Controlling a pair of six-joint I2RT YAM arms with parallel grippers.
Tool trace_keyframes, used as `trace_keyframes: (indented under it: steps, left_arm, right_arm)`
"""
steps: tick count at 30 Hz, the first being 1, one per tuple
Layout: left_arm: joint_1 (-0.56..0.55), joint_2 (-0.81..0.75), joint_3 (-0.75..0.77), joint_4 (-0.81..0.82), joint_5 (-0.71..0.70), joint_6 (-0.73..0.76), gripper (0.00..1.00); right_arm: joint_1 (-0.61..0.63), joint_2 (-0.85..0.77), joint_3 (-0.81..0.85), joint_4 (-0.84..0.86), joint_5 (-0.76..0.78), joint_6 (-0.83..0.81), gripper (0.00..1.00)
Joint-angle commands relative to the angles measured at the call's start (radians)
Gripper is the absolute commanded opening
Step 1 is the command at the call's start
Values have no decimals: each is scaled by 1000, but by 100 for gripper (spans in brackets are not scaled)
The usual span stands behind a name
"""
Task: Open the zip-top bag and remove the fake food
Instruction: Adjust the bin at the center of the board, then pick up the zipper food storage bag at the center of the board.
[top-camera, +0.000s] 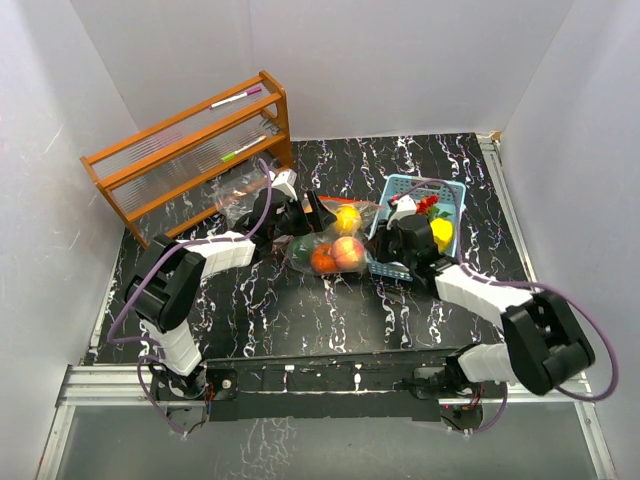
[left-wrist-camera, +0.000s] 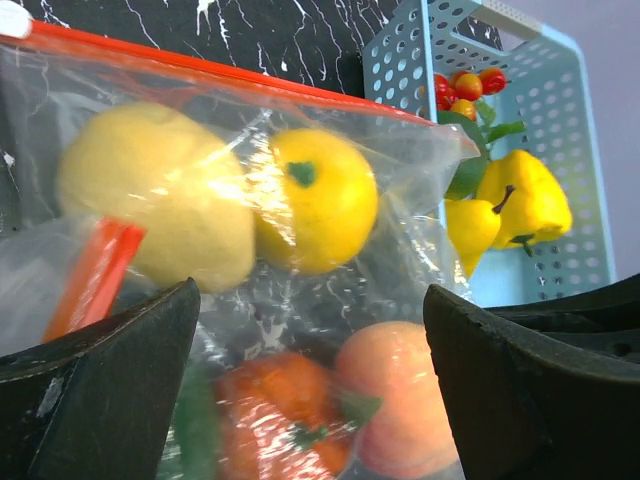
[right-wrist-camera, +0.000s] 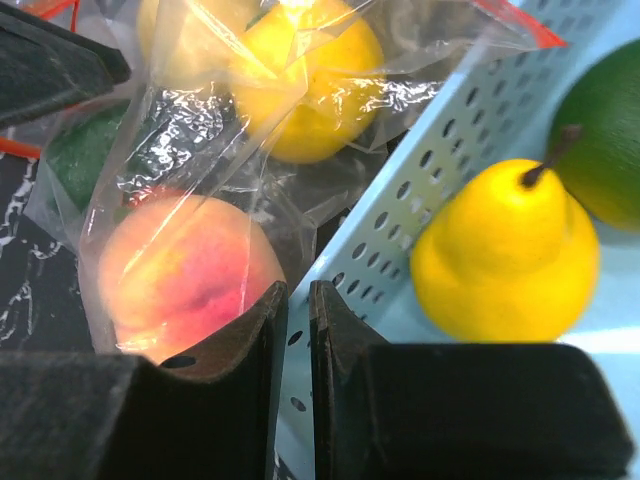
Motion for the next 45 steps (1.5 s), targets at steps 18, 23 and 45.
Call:
trace_keyframes:
  steps: [18,23,45]
  left_arm:
    - [32,-98,-20,-70,-42,32,94]
    - [33,-56,0,-50,-4,20,94]
    - [33,-75,-63,30,97,-16,42]
  right_arm:
    - [196,212,193,134,13,48,19]
    - [163,72,239,12,111,-5,29]
    - [-67,511,656,-14,-227,-14,86]
